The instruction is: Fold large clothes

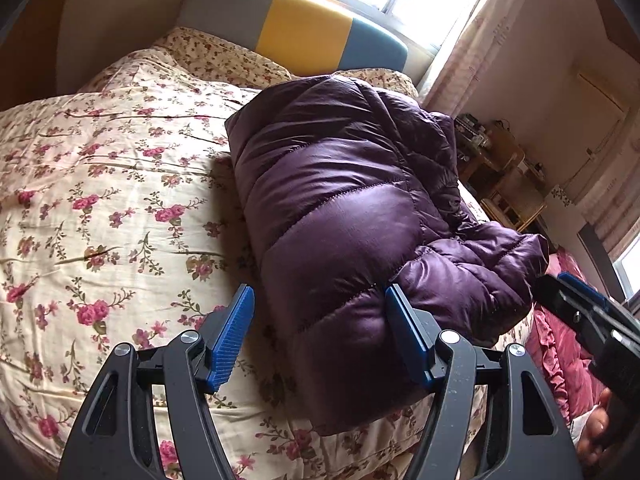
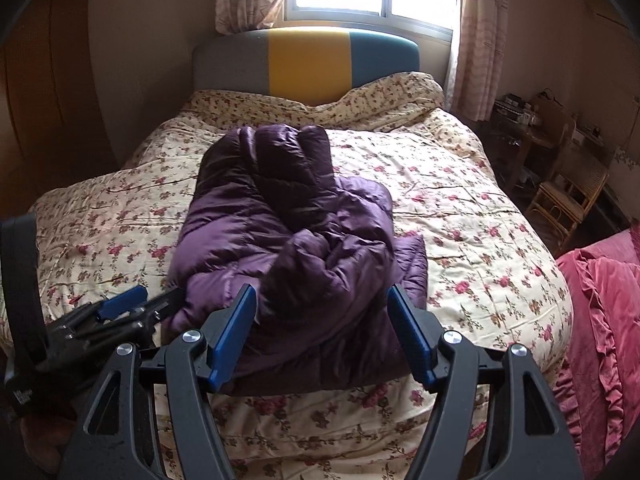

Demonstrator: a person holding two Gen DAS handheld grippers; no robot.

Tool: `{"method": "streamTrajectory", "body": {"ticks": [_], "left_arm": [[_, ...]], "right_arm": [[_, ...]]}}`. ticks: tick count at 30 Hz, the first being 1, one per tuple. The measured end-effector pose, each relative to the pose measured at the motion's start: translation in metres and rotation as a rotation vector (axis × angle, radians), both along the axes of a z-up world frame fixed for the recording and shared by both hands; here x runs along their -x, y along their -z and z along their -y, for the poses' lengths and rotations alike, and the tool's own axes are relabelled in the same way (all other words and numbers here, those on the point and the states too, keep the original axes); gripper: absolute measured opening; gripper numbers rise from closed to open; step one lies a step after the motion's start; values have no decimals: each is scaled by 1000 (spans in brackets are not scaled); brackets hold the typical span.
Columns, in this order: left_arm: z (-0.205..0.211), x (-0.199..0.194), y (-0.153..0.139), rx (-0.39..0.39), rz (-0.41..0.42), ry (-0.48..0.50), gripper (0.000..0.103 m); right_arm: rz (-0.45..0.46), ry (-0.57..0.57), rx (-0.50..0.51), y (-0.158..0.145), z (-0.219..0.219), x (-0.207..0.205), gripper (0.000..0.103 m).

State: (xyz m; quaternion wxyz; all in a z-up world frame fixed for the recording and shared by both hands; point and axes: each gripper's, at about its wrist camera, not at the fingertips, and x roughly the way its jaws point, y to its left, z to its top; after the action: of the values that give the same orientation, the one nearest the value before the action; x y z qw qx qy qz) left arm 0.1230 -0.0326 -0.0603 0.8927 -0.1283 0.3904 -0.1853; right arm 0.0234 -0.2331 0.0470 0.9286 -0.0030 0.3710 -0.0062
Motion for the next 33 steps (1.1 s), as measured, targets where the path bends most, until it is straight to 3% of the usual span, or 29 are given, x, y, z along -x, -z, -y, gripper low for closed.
{"method": "streamTrajectory", "body": {"ticks": [5, 10, 21, 33], "left_arm": [[6, 3, 2, -7, 3, 28, 63], [11, 6, 4, -13, 12, 68, 57], [25, 10, 10, -53, 33, 170, 57], [45, 4, 22, -101, 52, 292, 57]], "right_arm": [[-18, -26, 14, 8, -7, -8, 65], [-50, -33, 20, 19, -6, -11, 49], [-115, -27, 14, 43, 1, -17, 18], [-220, 38, -47, 94, 22, -24, 13]]}}
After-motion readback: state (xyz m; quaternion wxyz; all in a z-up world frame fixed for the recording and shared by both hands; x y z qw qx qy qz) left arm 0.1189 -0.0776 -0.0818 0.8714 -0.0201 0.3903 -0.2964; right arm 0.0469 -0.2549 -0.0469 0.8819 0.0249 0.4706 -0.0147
